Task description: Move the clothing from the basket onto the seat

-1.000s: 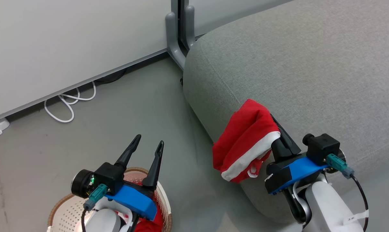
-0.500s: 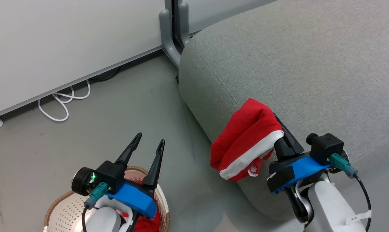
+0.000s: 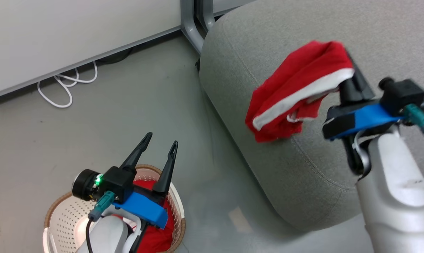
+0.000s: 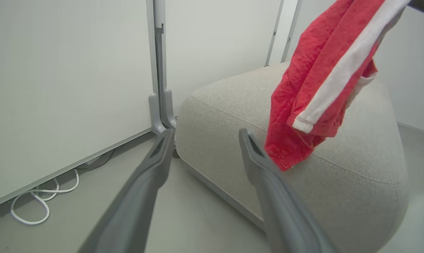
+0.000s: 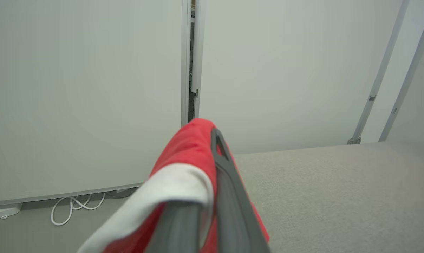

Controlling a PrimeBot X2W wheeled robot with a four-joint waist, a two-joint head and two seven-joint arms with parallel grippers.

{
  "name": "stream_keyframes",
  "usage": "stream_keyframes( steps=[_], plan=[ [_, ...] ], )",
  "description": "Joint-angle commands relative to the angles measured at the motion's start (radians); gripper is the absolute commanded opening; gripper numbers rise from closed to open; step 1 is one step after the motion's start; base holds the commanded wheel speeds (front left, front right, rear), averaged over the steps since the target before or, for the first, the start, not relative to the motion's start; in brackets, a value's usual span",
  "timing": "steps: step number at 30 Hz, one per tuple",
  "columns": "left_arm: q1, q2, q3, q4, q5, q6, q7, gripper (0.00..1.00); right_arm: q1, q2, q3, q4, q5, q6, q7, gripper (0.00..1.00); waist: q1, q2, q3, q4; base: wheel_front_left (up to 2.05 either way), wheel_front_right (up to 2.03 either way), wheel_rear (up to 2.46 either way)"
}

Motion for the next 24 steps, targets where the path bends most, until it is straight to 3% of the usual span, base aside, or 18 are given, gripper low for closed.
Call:
stream_keyframes(
  steps=[1,5,14,21,24],
  plan=[
    [-0.029,0.008,-0.003,-0.009,0.006,-0.003,-0.003,1.00,-0.041,-0.008,-0.027,0.002,-0.014,0.000,-0.004,0.00,0.0000,0.0000,0.031,0.013,0.00,0.00,0.00],
    [-0.062,0.026,-0.027,-0.033,0.015,-0.003,-0.003,1.00,-0.148,-0.042,-0.141,0.013,-0.023,0.000,-0.004,0.00,0.0000,0.0000,0.092,0.036,0.00,0.00,0.00],
    [-0.139,0.074,-0.074,-0.096,0.021,-0.003,-0.003,1.00,-0.337,-0.200,-0.361,0.070,-0.043,0.000,0.005,0.00,0.0000,0.0000,0.241,0.090,0.00,0.00,0.00],
    [-0.208,0.108,-0.102,-0.117,0.026,-0.003,-0.003,1.00,-0.385,-0.257,-0.519,0.168,-0.090,0.000,0.001,0.00,0.0000,0.0000,0.337,0.124,0.00,0.00,0.00],
    [-0.236,0.112,-0.114,-0.122,0.034,-0.003,-0.003,1.00,-0.381,-0.247,-0.569,0.216,-0.121,0.000,-0.001,0.00,0.0000,0.0000,0.371,0.133,0.00,0.00,0.00]
  ],
)
